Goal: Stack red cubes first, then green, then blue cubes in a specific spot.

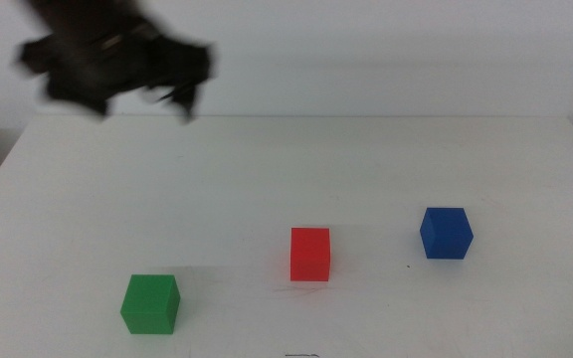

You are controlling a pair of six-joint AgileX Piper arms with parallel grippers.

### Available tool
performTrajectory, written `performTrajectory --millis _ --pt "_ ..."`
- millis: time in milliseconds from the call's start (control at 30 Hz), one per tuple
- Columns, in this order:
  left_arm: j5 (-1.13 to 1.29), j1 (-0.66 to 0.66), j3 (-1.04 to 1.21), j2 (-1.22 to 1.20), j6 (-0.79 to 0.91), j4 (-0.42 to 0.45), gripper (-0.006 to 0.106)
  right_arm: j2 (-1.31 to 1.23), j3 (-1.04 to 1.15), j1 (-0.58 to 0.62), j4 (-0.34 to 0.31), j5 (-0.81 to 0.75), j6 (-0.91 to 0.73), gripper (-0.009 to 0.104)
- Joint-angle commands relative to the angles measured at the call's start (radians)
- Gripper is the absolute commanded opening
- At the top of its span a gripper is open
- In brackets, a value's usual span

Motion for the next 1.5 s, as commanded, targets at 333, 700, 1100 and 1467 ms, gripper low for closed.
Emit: performTrajectory --millis 333,700,1100,1467 --pt "0.037 0.177 0.344 -0.148 -0.011 -0.078 0.094 -0.019 -0.018 -0.007 -0.008 -0.072 -0.012 0.087" --pt "-0.014 0.145 0.348 0.007 0.014 -0.172 0.094 -0.019 -0.018 -0.007 -0.008 -0.072 -0.012 0.087" --pt "-0.172 0.139 0.451 0.127 0.027 -0.212 0.094 -0.019 -0.018 -0.007 -0.008 -0.072 -0.012 0.087" --pt "-0.293 0.141 0.522 0.197 0.041 -0.219 0.094 -0.019 -0.018 -0.007 -0.008 -0.072 -0.012 0.087"
